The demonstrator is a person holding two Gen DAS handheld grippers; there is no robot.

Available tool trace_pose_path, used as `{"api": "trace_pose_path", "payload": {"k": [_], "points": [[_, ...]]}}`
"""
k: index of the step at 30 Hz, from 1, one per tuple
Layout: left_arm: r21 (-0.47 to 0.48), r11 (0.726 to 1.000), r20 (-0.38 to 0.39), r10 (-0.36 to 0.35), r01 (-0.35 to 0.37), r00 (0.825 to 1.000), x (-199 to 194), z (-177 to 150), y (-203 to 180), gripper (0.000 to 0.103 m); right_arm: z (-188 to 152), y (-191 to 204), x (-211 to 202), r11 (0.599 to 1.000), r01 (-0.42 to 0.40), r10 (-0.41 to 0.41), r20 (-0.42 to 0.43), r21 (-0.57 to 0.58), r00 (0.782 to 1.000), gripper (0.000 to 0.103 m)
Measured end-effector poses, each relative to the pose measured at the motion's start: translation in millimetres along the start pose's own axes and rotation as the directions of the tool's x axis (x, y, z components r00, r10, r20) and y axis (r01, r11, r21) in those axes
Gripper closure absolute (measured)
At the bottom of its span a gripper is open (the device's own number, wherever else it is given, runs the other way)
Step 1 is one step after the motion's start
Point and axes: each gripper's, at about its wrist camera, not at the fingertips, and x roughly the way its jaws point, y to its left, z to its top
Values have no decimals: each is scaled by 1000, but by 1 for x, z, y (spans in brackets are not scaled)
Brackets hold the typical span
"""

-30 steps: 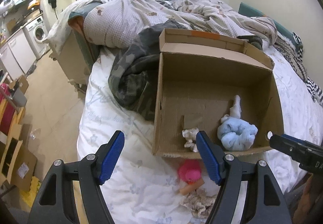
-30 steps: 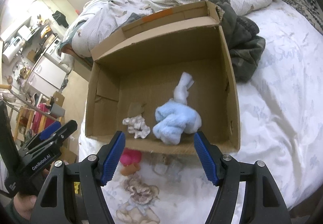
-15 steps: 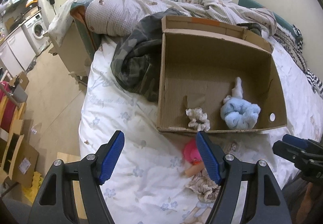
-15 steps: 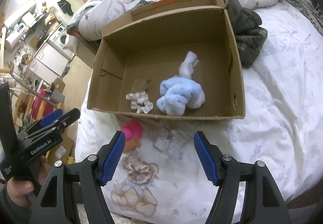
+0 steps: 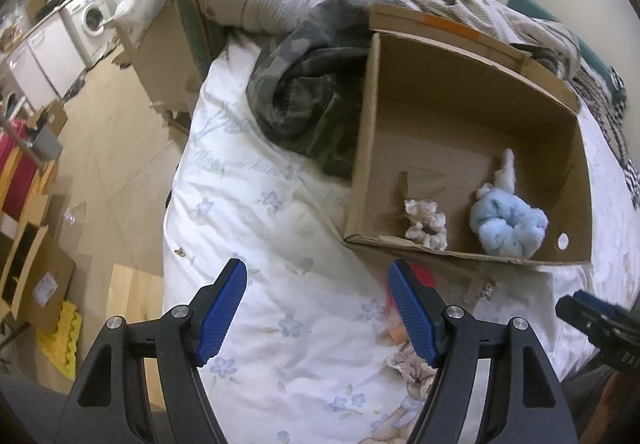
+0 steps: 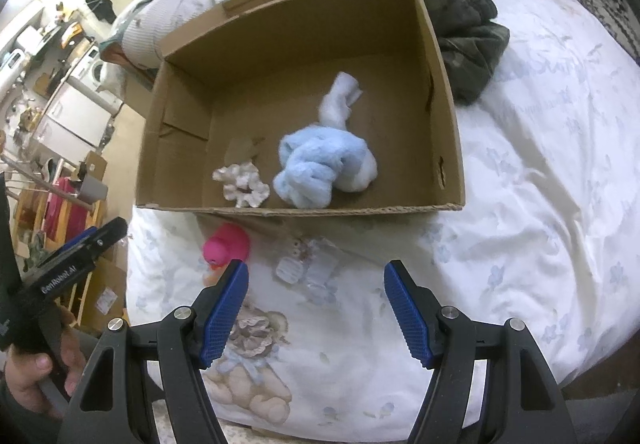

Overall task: Organize soft objects
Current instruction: 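Withdraw both tools from the box toward the pink duck on the bed, then grasp the pink rubber duck with the left tool while the right tool grasps the clear plastic bag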

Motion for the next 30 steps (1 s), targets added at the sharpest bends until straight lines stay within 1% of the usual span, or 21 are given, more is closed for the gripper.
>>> {"api": "trace_pose_path", "payload": {"k": [3, 7, 9, 11, 13, 16, 18, 21, 23, 25, 28, 30], "points": [[-32, 999, -11, 7, -7, 1000, 5, 2, 7, 32, 1, -5, 6, 999, -5, 5, -27, 32, 1000, 29], [-48, 999, -34, 22, -23, 999, 14, 2, 11, 32, 2, -11, 15, 998, 0, 4, -61, 61, 998, 29], [-57, 998, -51, 26, -29, 998, 20, 2, 13, 32, 3, -14, 20, 996, -15, 22, -78, 86, 997, 29], [-71, 997, -73, 20, -26, 997, 27, 1, 16, 32, 5, -18, 25, 993, -34, 45, -92, 115, 995, 29], [-77, 997, -97, 7, -14, 995, 34, 2, 16, 32, 6, -19, 31, 991, -32, 46, -105, 130, 993, 29], [-87, 995, -130, -55, 44, 990, 44, 2, 9, 32, 8, -19, 38, 988, -36, 55, -125, 148, 991, 29], [-66, 994, -150, -99, 90, 984, 49, 2, -3, 32, 8, -18, 40, 989, -35, 54, -127, 146, 990, 29], [-5, 985, -210, -171, 174, 963, 63, -1, -30, 32, 8, -15, 41, 989, -43, 62, -131, 144, 990, 29], [12, 978, -240, -200, 209, 950, 73, -3, -44, 32, 8, -14, 41, 988, -47, 67, -132, 144, 989, 29], [26, 974, -264, -211, 225, 941, 84, -4, -55, 35, 8, -14, 41, 988, -46, 66, -134, 145, 989, 29], [43, 976, -289, -194, 215, 938, 96, -4, -62, 49, 8, -17, 43, 988, -41, 62, -141, 149, 988, 29], [40, 976, -314, -190, 213, 930, 101, -6, -63, 70, 8, -20, 44, 986, -40, 64, -147, 162, 987, 29]]}}
